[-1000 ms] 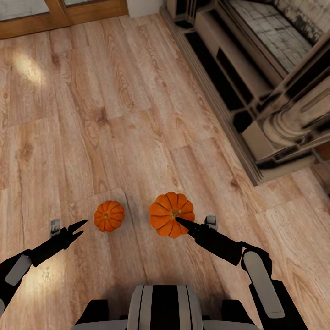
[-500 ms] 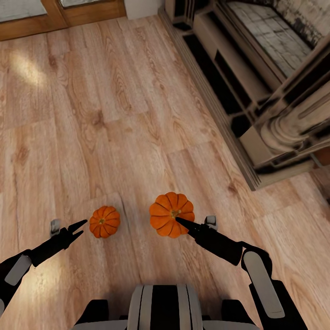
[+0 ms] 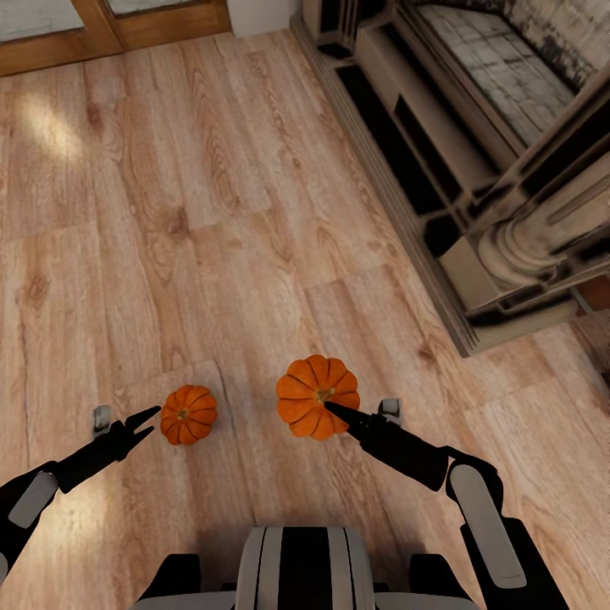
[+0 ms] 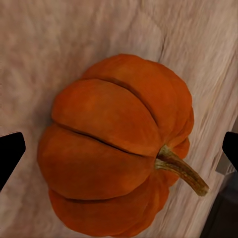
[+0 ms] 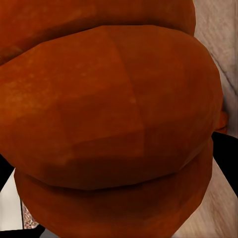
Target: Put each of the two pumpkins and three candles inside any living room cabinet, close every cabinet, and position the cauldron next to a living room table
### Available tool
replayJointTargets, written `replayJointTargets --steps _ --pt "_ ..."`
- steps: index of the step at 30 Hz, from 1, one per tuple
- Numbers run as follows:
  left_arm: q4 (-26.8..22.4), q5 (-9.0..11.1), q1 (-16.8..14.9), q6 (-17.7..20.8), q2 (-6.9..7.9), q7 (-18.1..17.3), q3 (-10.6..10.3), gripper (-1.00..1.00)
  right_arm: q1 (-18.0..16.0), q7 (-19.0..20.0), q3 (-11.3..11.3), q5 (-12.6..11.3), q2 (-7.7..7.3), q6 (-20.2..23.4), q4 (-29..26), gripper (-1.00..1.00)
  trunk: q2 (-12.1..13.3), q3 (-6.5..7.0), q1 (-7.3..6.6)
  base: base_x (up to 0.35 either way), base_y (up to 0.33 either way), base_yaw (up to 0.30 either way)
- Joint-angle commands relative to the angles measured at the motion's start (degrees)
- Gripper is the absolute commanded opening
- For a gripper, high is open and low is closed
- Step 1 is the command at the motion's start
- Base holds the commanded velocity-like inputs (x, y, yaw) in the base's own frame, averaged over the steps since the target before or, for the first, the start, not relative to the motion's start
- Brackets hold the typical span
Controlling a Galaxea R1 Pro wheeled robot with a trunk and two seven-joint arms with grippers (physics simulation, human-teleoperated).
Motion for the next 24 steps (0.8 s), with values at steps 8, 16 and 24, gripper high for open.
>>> replayJointTargets --steps 8,16,24 --pt "0.0 0.3 0.0 0.4 0.01 0.8 0.0 1.00 0.0 0.2 -0.1 0.0 0.03 0.3 0.0 -1.00 0.0 -0.02 -0.01 0.000 -0.013 0.000" --pt "0.0 0.4 0.0 0.4 -0.03 3.5 0.0 1.00 0.0 0.2 -0.1 0.0 -0.01 0.3 0.0 -1.00 0.0 -0.02 -0.01 0.000 -0.001 0.000" --pt "-0.1 0.4 0.0 0.4 -0.08 3.9 0.0 1.00 0.0 0.2 -0.1 0.0 -0.04 0.3 0.0 -1.00 0.0 -0.02 -0.01 0.000 0.000 0.000"
